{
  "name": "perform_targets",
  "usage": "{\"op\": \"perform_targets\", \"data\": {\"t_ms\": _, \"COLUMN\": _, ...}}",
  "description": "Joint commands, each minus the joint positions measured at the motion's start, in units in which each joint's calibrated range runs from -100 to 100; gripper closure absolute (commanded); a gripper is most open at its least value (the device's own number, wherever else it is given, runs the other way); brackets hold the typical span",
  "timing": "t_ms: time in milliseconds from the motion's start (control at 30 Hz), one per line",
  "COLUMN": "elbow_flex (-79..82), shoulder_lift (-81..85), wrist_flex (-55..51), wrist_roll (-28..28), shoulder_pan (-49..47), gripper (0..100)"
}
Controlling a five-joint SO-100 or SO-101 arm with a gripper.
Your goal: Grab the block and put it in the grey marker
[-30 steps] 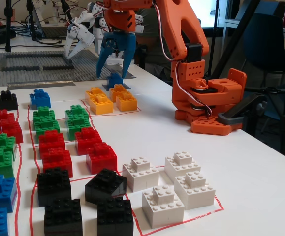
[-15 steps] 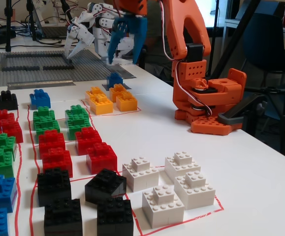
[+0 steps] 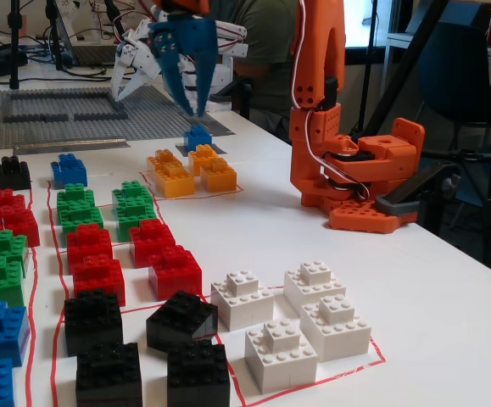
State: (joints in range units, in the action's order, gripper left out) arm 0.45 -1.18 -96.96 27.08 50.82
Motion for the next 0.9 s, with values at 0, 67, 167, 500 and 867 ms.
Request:
{"op": "perform_targets", "data": {"t_ms": 0, "elbow_flex": 0.9, "shoulder_lift": 9.6, "wrist_flex": 2.4, "wrist_roll": -6.3, "shoulder_pan": -8.2, "gripper": 98}}
{"op": "perform_targets", "data": {"t_ms": 67, "elbow_flex": 3.1, "shoulder_lift": 10.4, "wrist_flex": 3.1, "wrist_roll": -9.1, "shoulder_pan": -13.1, "gripper": 98}}
{"op": "perform_targets", "data": {"t_ms": 167, "elbow_flex": 5.7, "shoulder_lift": 11.0, "wrist_flex": 4.4, "wrist_roll": -13.7, "shoulder_pan": -19.5, "gripper": 100}}
{"op": "perform_targets", "data": {"t_ms": 500, "elbow_flex": 5.7, "shoulder_lift": 9.6, "wrist_flex": 5.4, "wrist_roll": -25.3, "shoulder_pan": -34.9, "gripper": 100}}
{"op": "perform_targets", "data": {"t_ms": 867, "elbow_flex": -0.4, "shoulder_lift": 6.4, "wrist_flex": 3.1, "wrist_roll": -31.0, "shoulder_pan": -44.5, "gripper": 100}}
